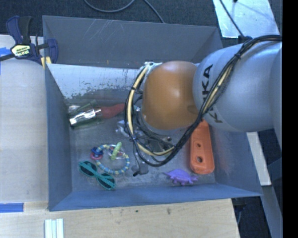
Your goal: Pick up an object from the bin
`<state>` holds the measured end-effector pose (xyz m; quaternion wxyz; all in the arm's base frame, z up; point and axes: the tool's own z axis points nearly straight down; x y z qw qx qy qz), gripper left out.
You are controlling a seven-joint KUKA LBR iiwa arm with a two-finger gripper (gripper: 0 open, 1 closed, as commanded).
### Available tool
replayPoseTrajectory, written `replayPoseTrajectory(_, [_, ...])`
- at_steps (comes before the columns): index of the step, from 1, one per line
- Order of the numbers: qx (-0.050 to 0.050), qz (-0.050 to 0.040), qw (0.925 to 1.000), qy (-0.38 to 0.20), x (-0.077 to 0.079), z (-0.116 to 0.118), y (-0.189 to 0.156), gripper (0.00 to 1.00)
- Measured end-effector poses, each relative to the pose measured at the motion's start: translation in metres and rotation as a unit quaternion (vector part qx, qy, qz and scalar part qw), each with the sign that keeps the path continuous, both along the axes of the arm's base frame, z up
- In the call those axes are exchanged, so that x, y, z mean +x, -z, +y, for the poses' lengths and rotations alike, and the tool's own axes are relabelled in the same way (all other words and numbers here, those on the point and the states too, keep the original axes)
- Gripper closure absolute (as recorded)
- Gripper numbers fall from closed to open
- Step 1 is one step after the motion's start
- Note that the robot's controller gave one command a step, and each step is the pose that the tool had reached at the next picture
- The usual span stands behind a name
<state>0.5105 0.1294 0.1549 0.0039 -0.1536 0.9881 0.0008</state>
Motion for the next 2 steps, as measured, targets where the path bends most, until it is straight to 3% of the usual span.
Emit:
replayPoseTrajectory(1, [-0.002,0.0025,0.9996,-0.027,0.006,0.001,0.022,0.0])
replayPoseTrajectory(2, [0.0,-0.0025,0.988,-0.155,0.043,0.053,0.084,1.0])
